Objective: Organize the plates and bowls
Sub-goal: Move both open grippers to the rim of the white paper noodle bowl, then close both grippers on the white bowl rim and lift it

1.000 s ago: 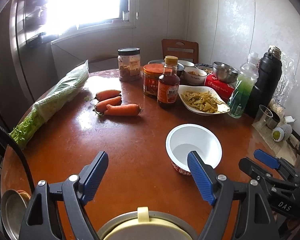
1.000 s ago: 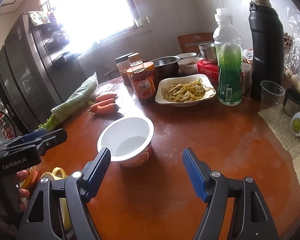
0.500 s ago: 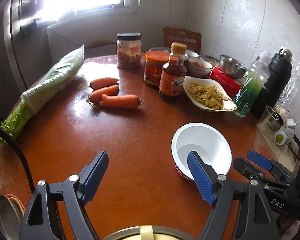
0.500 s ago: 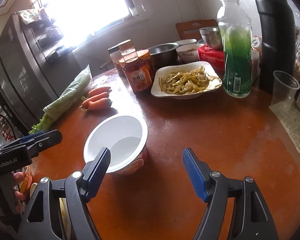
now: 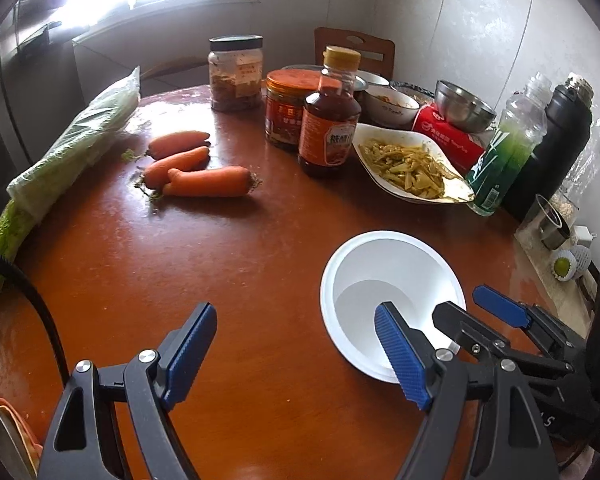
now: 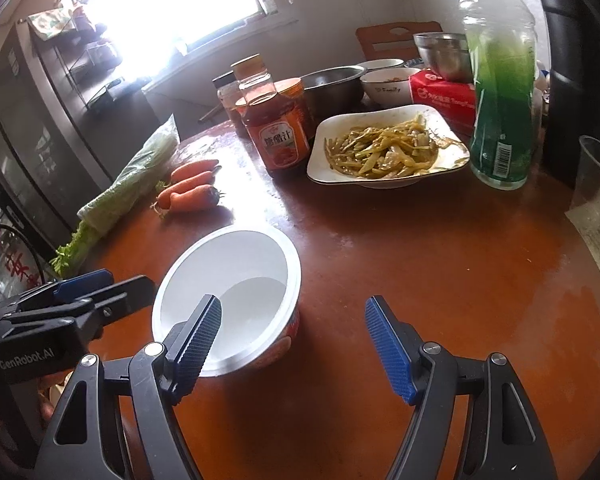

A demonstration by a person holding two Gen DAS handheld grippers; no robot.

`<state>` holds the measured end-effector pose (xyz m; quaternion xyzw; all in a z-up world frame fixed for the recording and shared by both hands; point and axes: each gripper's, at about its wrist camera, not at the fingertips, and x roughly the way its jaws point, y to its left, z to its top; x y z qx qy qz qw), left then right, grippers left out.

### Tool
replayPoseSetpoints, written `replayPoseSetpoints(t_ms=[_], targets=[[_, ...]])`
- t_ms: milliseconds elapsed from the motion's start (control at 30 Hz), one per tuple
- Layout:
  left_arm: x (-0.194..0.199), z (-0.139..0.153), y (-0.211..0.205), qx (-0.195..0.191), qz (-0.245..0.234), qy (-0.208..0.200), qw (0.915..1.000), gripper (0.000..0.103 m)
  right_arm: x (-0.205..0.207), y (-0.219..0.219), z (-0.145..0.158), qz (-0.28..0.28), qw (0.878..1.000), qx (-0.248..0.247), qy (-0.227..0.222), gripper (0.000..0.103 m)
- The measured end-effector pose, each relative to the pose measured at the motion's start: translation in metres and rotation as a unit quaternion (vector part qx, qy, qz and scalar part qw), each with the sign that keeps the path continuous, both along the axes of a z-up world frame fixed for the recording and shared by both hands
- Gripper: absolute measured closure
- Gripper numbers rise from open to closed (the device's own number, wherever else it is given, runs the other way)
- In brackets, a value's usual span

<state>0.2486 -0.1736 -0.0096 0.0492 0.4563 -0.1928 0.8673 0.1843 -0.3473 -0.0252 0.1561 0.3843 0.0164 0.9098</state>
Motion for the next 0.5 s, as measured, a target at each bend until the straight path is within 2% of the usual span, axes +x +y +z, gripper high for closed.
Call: replayPoseSetpoints(t_ms=[500], targets=[[0.009,-0.009,-0.013,0.022,-0.007,0.011,0.9997,0.022,0.006,-0.008,-0.002,-0.010,1.000,-0.015,0.003,0.027]])
